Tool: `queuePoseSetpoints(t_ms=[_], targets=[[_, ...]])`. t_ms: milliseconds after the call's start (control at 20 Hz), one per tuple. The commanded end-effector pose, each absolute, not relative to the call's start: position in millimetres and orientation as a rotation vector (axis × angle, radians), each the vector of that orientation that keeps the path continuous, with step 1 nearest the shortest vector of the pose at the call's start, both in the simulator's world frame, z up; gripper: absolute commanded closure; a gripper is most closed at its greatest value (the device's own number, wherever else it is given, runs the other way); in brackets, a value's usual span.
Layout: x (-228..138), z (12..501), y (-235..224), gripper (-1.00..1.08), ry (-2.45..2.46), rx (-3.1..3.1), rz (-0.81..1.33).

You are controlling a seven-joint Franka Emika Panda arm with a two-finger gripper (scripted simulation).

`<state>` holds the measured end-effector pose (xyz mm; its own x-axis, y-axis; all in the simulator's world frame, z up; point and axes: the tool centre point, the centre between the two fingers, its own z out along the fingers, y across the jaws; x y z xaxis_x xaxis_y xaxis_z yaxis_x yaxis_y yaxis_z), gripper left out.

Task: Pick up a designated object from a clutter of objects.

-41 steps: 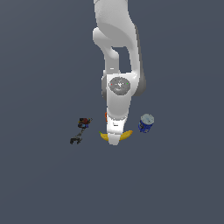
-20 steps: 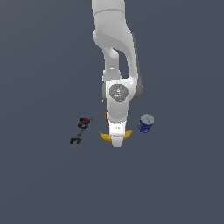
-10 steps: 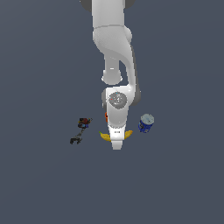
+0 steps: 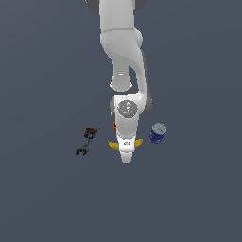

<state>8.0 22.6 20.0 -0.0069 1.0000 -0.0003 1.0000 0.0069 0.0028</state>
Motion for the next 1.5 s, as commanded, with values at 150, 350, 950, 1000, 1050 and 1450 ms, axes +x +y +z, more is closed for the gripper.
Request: queuePoseSetpoints(t_ms=[150,350,950,1000,1050,1450], targets=[[8.0,20.2,22.4,1.08,2.228,2.212,0.003],[8.9,26.9,19.7,1.08,2.228,2.212,0.003],[18.9,101.5,-9.1,1.08,2.229,2.212,0.003],[20.3,111.0,-12.7,1.08,2.230,2.212,0.003],[21.7,121.0,-16.5,1.08,2.230,2.212,0.003],[34.0,205.7,-48.6,1.08,2.232,2.212,0.005]])
